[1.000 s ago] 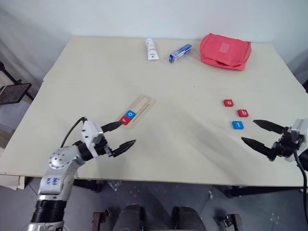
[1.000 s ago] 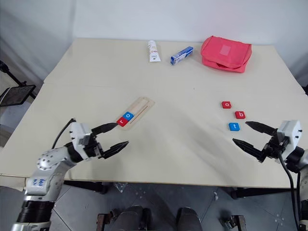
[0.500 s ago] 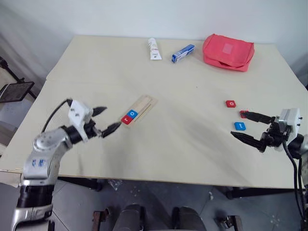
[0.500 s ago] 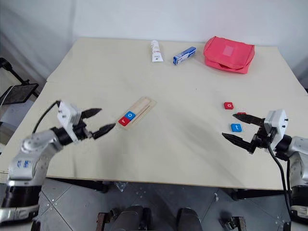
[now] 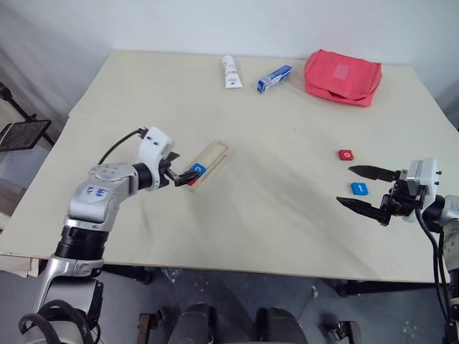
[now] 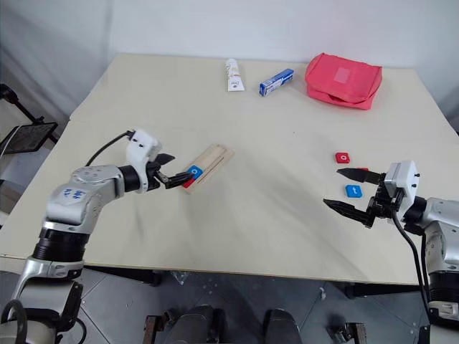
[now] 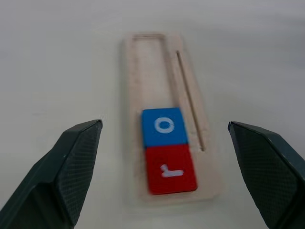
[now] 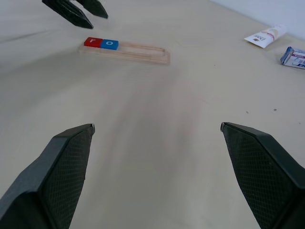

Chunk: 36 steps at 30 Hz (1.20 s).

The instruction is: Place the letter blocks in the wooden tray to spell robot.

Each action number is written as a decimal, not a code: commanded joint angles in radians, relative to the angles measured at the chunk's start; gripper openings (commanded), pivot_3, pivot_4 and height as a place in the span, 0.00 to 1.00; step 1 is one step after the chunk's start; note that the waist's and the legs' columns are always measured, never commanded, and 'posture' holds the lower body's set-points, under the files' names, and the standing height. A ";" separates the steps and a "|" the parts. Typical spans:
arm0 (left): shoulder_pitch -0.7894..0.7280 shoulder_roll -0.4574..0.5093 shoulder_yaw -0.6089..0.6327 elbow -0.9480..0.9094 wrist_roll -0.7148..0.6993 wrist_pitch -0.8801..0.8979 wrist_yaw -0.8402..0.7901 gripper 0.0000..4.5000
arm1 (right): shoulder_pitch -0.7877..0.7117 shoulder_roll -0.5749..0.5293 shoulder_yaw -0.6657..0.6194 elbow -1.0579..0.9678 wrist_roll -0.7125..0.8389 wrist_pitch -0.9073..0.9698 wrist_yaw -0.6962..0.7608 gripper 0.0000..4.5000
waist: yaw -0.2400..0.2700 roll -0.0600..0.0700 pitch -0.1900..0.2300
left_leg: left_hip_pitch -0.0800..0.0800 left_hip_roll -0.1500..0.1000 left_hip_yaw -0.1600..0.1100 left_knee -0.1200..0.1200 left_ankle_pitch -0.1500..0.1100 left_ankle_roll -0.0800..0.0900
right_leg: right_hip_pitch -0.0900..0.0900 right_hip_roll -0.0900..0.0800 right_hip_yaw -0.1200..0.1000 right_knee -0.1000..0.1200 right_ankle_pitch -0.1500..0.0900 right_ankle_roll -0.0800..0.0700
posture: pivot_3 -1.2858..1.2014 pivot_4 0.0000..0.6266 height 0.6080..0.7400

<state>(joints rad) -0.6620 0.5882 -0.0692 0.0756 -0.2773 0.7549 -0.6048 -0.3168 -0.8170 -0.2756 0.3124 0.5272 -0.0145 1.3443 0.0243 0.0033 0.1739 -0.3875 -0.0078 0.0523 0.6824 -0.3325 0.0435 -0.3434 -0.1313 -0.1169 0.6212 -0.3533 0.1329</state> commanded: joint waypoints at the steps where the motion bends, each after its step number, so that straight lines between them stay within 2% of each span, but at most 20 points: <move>1: -0.044 -0.008 -0.031 0.004 0.033 0.026 0.001 1.00 | 0.011 0.000 -0.020 -0.036 0.009 0.001 -0.002 0.99 | 0.000 0.000 0.000 | 0.000 0.000 0.000 0.000 0.000 0.000 | 0.000 0.000 0.000 0.000 0.000 0.000 | 0.52 0.24 1.00; 9: -0.085 -0.027 -0.086 0.000 0.079 0.143 0.022 1.00 | 0.066 -0.001 -0.040 -0.080 0.017 0.012 -0.026 0.99 | 0.000 0.000 0.000 | 0.000 0.000 0.000 0.000 0.000 0.000 | 0.000 0.000 0.000 0.000 0.000 0.000 | 0.52 0.24 1.00; 28: -0.117 -0.083 -0.155 0.097 0.149 0.223 0.032 1.00 | 0.076 -0.016 -0.050 -0.089 0.012 0.019 -0.040 0.99 | 0.004 0.000 0.000 | 0.000 0.000 -0.001 0.001 0.000 0.000 | 0.001 0.000 0.000 0.000 0.000 0.000 | 0.52 0.24 1.00; 33: -0.115 -0.096 -0.146 0.098 0.162 0.231 0.042 0.76 | 0.075 -0.018 -0.049 -0.086 0.009 0.019 -0.045 1.00 | 0.003 0.000 0.000 | 0.001 0.000 -0.001 0.001 0.000 0.000 | 0.002 0.000 0.000 0.000 0.000 0.000 | 0.52 0.24 1.00; 36: -0.118 -0.103 -0.147 0.110 0.168 0.218 0.034 0.76 | 0.073 -0.020 -0.049 -0.086 0.008 0.021 -0.049 1.00 | 0.004 0.000 0.000 | 0.001 0.000 -0.001 0.001 0.000 0.000 | 0.002 0.000 0.000 0.000 0.000 0.000 | 0.52 0.24 1.00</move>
<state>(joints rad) -0.7858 0.4981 -0.1951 0.1588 -0.1135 0.9627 -0.5604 -0.2318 -0.8146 -0.2914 0.2429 0.5286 0.0038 1.2981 0.0285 0.0035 0.1738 -0.3866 -0.0081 0.0514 0.6836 -0.3325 0.0435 -0.3413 -0.1317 -0.1165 0.6214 -0.3532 0.1329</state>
